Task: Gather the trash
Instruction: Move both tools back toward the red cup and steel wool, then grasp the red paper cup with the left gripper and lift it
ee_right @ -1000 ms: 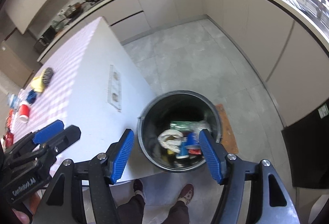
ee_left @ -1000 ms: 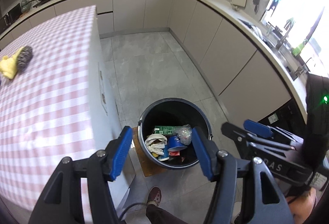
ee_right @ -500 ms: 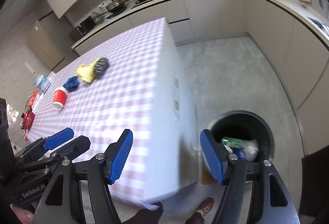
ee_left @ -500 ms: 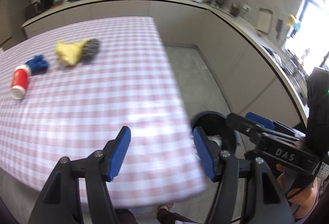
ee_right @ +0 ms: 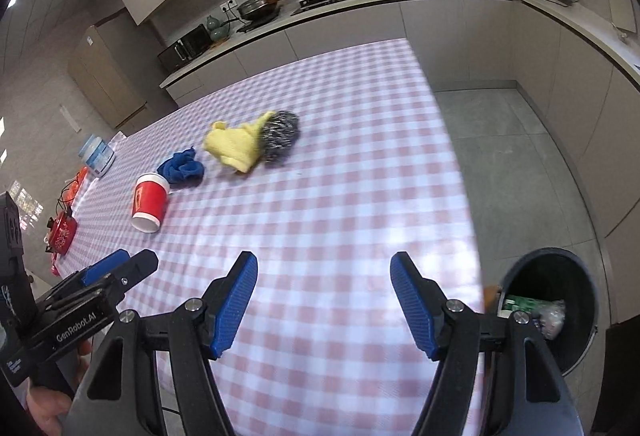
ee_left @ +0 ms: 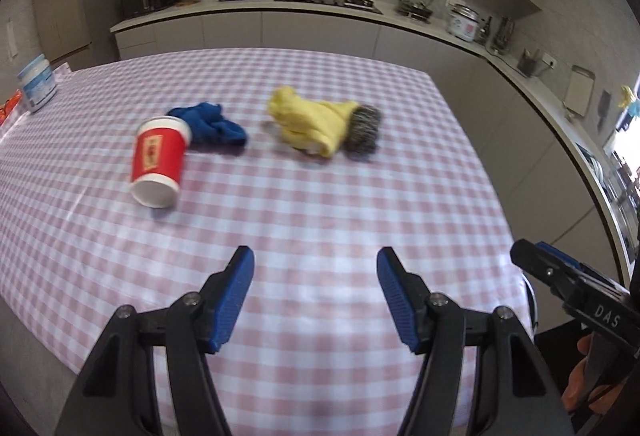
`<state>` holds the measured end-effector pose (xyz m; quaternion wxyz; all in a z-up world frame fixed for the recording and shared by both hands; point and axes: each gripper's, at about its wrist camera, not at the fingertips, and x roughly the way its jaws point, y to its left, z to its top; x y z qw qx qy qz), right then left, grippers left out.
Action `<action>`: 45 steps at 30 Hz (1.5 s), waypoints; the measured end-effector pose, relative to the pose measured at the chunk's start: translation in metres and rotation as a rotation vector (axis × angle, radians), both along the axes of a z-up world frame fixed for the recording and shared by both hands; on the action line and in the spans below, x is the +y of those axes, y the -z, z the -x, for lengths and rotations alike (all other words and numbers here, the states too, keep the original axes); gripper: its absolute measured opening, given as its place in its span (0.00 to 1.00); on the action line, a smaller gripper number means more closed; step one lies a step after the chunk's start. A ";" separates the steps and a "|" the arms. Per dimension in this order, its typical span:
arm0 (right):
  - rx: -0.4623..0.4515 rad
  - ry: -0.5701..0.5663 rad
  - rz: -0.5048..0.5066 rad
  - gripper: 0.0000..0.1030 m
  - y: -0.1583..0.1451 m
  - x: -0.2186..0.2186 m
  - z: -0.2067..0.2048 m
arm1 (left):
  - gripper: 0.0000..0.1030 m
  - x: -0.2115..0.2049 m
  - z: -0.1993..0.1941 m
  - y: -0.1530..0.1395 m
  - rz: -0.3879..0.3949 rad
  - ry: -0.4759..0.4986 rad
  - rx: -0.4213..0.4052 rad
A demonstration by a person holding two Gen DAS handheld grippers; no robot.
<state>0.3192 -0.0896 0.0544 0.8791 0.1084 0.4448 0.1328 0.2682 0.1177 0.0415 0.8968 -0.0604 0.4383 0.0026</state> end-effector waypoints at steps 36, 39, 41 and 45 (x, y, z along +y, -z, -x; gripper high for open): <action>0.043 0.007 0.043 0.69 0.033 0.134 -0.091 | 0.63 0.147 -0.104 0.049 -0.021 -0.072 0.082; 0.050 0.015 0.044 0.69 0.037 0.134 -0.100 | 0.63 0.150 -0.112 0.054 -0.020 -0.074 0.096; 0.055 0.018 0.045 0.69 0.039 0.134 -0.105 | 0.63 0.151 -0.117 0.057 -0.016 -0.079 0.106; 0.064 0.020 0.040 0.69 0.043 0.135 -0.114 | 0.67 0.154 -0.120 0.055 -0.003 -0.088 0.097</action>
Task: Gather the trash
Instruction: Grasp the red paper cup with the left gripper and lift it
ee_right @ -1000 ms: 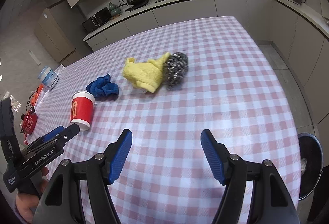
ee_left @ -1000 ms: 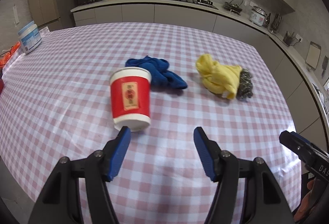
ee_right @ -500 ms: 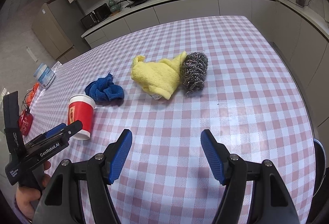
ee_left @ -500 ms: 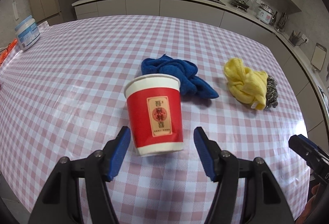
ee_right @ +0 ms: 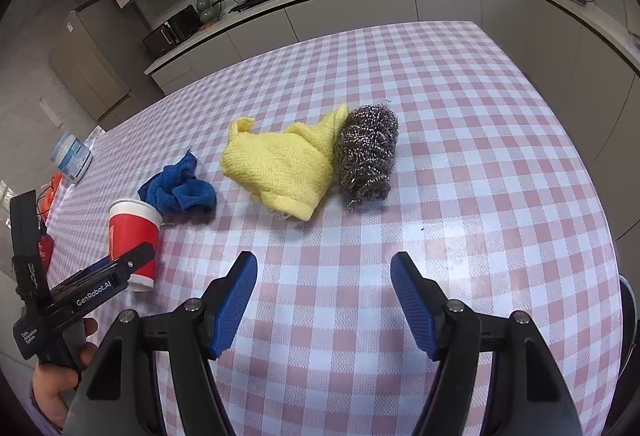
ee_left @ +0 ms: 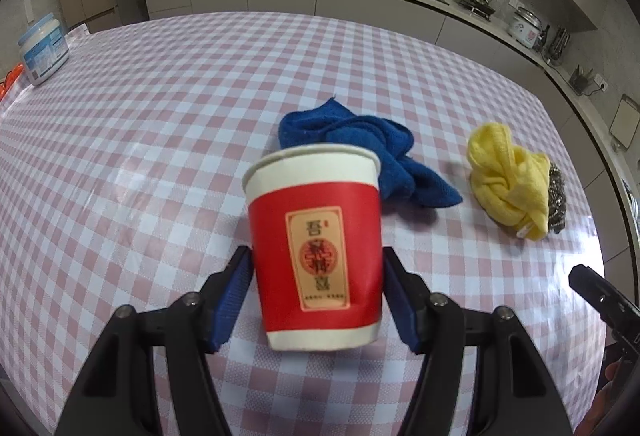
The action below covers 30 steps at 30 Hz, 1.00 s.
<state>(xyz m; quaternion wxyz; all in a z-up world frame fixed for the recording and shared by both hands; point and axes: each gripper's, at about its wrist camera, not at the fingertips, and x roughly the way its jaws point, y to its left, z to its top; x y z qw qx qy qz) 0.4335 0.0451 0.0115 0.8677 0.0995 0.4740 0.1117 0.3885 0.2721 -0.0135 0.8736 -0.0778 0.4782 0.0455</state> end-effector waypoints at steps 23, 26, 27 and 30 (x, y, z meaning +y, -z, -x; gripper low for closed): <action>0.001 0.000 0.024 0.69 0.011 0.002 -0.039 | 0.55 -0.014 -0.013 -0.023 0.071 0.044 -0.158; -0.003 0.008 0.027 0.69 0.012 0.000 -0.044 | 0.55 -0.025 -0.021 -0.021 0.089 0.073 -0.154; -0.007 0.012 0.028 0.69 0.012 -0.001 -0.046 | 0.55 -0.028 -0.024 -0.020 0.093 0.081 -0.153; -0.014 0.024 0.029 0.69 0.010 -0.005 -0.051 | 0.55 -0.039 -0.034 -0.020 0.097 0.105 -0.154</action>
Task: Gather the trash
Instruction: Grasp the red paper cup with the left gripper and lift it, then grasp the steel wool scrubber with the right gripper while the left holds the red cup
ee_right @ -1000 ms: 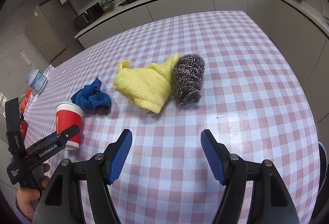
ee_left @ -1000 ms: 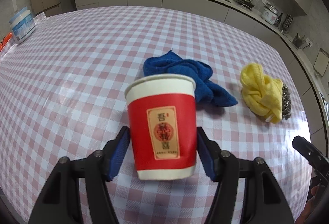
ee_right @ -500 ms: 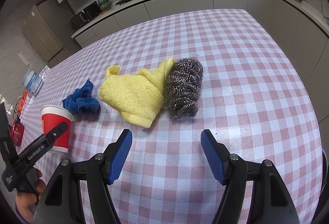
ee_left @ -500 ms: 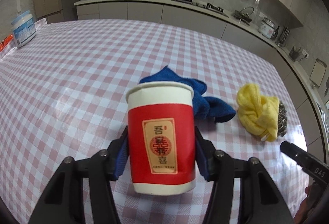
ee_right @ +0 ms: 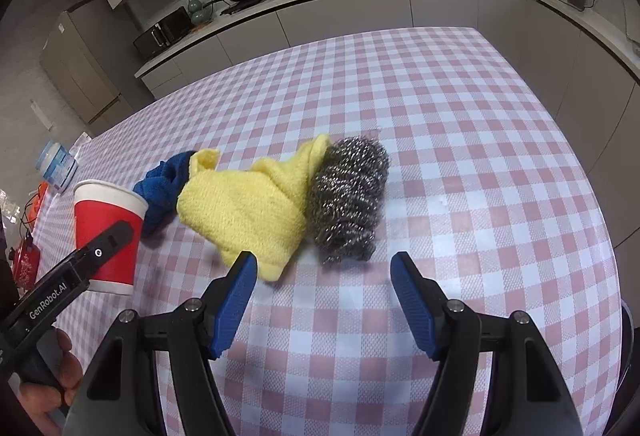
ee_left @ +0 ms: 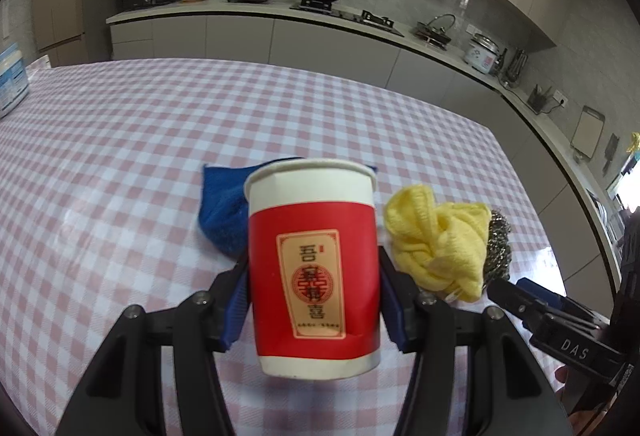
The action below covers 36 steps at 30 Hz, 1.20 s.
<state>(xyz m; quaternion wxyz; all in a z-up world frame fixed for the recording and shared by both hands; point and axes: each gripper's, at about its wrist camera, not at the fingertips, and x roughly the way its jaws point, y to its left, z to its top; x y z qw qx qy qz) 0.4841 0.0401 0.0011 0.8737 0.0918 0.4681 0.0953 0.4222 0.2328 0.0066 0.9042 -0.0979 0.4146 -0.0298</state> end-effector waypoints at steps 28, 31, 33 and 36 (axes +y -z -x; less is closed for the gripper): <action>-0.072 0.016 -0.016 0.36 0.013 -0.018 -0.018 | 0.55 -0.034 0.001 0.000 0.007 0.032 -0.021; -0.080 0.025 -0.015 0.36 0.008 -0.027 -0.010 | 0.55 -0.037 0.010 -0.003 0.008 0.030 -0.030; -0.086 0.029 -0.016 0.36 0.005 -0.034 -0.003 | 0.55 -0.040 0.015 -0.006 0.011 0.028 -0.035; -0.095 0.030 -0.014 0.36 0.001 -0.043 0.009 | 0.55 -0.044 0.023 -0.009 0.015 0.028 -0.035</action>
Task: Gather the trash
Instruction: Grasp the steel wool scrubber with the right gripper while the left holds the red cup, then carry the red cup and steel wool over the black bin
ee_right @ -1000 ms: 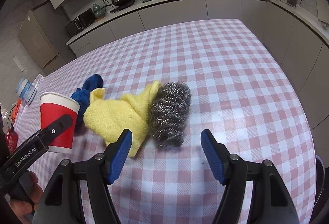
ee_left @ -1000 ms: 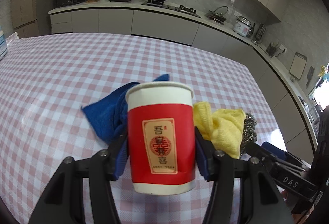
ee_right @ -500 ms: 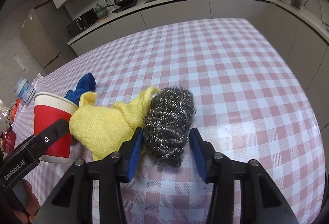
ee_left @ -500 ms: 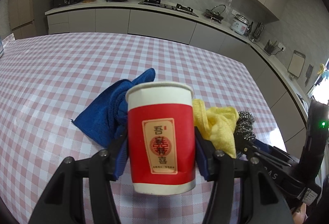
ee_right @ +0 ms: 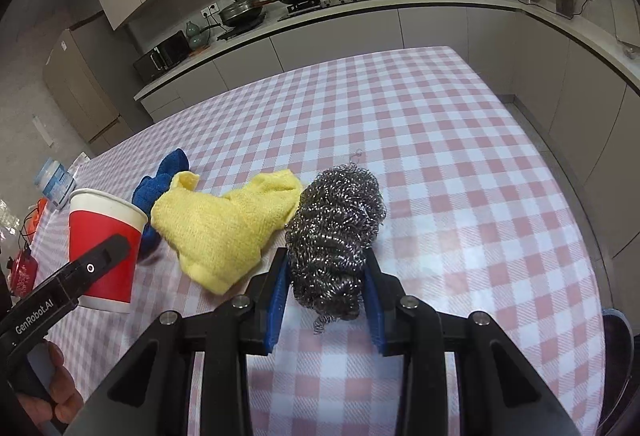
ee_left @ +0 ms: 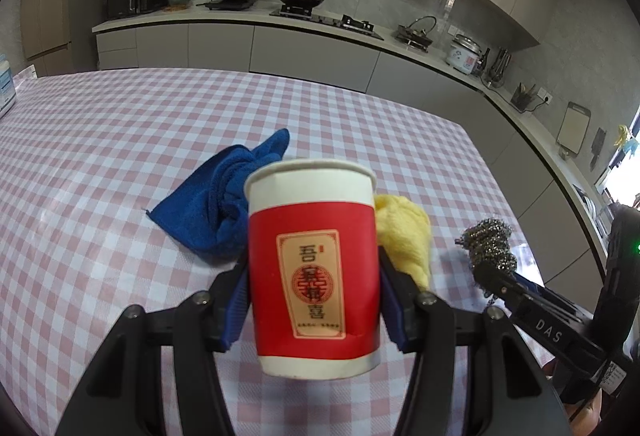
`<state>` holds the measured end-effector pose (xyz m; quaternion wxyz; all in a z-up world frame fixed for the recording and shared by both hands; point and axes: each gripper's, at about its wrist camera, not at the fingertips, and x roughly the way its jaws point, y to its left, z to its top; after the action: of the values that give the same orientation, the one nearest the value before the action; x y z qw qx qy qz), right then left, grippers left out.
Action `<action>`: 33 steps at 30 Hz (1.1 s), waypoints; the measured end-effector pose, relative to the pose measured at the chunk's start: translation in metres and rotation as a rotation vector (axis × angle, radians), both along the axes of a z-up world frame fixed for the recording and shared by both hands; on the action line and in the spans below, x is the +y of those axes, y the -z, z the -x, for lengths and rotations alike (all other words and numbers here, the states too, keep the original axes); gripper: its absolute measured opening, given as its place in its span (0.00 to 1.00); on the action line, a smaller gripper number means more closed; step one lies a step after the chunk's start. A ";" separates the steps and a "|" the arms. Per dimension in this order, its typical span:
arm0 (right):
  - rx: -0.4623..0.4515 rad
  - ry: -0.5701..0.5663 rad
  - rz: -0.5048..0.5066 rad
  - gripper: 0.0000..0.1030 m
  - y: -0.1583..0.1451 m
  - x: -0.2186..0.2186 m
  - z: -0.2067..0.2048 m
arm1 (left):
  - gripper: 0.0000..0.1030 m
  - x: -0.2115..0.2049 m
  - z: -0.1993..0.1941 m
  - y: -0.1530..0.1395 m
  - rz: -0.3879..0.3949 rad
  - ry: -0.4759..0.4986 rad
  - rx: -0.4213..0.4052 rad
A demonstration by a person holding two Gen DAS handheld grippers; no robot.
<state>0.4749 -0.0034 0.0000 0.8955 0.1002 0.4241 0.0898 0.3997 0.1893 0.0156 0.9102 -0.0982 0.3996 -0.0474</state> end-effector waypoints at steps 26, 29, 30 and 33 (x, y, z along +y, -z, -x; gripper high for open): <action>-0.013 -0.082 -0.015 0.36 -0.030 -0.093 0.122 | 0.55 -0.107 0.086 -0.004 -0.021 0.031 0.028; -0.011 -0.074 -0.023 0.36 -0.031 -0.109 0.135 | 0.55 -0.124 0.094 -0.006 -0.025 0.052 0.025; -0.009 -0.071 -0.027 0.36 -0.032 -0.113 0.138 | 0.55 -0.130 0.097 -0.006 -0.027 0.062 0.024; -0.009 -0.051 -0.037 0.36 -0.034 -0.133 0.152 | 0.55 -0.146 0.102 -0.007 -0.028 0.084 0.027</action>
<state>0.3232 -0.1359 0.0336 0.8929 0.1055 0.4206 0.1210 0.2982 0.0433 0.0222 0.9032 -0.0694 0.4161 -0.0787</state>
